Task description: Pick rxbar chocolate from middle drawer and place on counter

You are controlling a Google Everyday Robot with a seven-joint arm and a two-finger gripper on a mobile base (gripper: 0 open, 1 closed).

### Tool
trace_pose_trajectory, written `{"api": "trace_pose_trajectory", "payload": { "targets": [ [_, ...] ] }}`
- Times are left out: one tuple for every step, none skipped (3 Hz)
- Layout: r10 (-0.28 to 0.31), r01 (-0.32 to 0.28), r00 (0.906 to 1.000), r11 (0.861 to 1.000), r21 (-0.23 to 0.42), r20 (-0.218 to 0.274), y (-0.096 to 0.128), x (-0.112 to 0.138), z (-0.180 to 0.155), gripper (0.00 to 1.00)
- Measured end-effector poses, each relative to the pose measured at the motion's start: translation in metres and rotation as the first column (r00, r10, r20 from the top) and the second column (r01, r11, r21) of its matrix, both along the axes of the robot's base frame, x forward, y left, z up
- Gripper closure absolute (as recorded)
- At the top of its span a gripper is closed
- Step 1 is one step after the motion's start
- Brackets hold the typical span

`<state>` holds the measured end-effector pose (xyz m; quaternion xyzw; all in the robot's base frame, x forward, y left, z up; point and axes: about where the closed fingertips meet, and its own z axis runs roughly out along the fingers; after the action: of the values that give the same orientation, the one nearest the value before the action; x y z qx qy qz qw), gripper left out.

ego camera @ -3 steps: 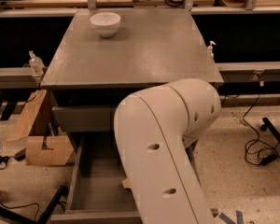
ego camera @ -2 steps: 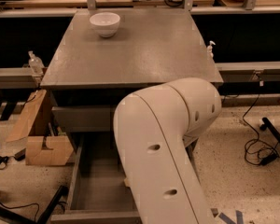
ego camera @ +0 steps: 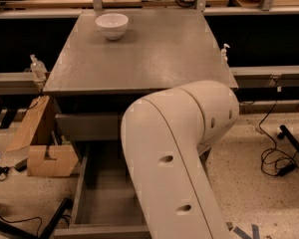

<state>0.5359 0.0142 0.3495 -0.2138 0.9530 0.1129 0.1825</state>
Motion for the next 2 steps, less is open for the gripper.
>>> {"api": "trace_pose_trajectory", "payload": {
  "targets": [
    [0.000,0.000,1.0000,1.000,0.000,0.000,0.000,0.000,0.000,1.00],
    [0.051,-0.051,0.9986,0.999,-0.001,0.016,0.001,-0.006,0.022,1.00]
  ]
}}
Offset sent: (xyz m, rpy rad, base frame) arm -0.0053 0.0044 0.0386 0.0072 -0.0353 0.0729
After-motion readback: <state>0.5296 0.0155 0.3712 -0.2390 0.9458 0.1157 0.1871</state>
